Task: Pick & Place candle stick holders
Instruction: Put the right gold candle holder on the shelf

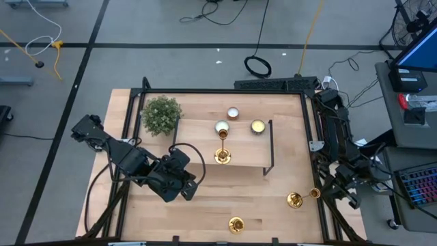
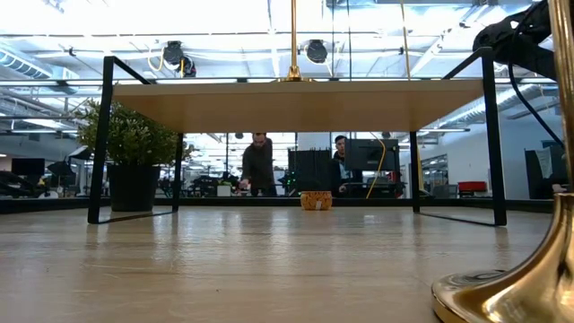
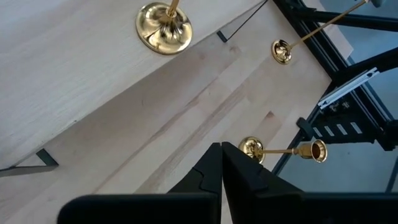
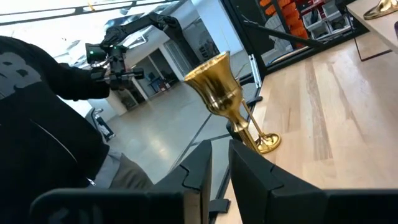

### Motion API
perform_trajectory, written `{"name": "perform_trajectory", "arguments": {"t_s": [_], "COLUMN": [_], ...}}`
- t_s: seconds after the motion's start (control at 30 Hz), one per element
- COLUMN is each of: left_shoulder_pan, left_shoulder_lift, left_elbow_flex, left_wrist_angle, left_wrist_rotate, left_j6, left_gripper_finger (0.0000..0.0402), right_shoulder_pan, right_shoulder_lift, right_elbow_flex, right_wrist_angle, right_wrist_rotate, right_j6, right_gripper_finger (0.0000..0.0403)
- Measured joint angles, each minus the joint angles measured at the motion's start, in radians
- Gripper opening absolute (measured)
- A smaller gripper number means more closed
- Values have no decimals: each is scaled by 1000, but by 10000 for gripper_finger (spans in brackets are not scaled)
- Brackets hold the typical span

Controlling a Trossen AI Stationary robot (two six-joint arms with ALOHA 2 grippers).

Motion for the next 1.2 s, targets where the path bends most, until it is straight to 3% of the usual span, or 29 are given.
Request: {"name": "perform_trajectory", "arguments": {"t_s": [1.2], "left_shoulder_pan": [8], "left_shoulder_lift": [0], "left_elbow_flex": [0], "left_wrist_angle": [0], "left_wrist_rotate": [7], "left_j6": [-52], "left_gripper_finger": [14], "right_shoulder_pan": [-32], "right_shoulder_lift": [0], "right_elbow_flex": [-137], "right_wrist_angle": [8], "right_wrist_rotate": [-40], "right_j6": [162], "right_gripper_finger": [49]}}
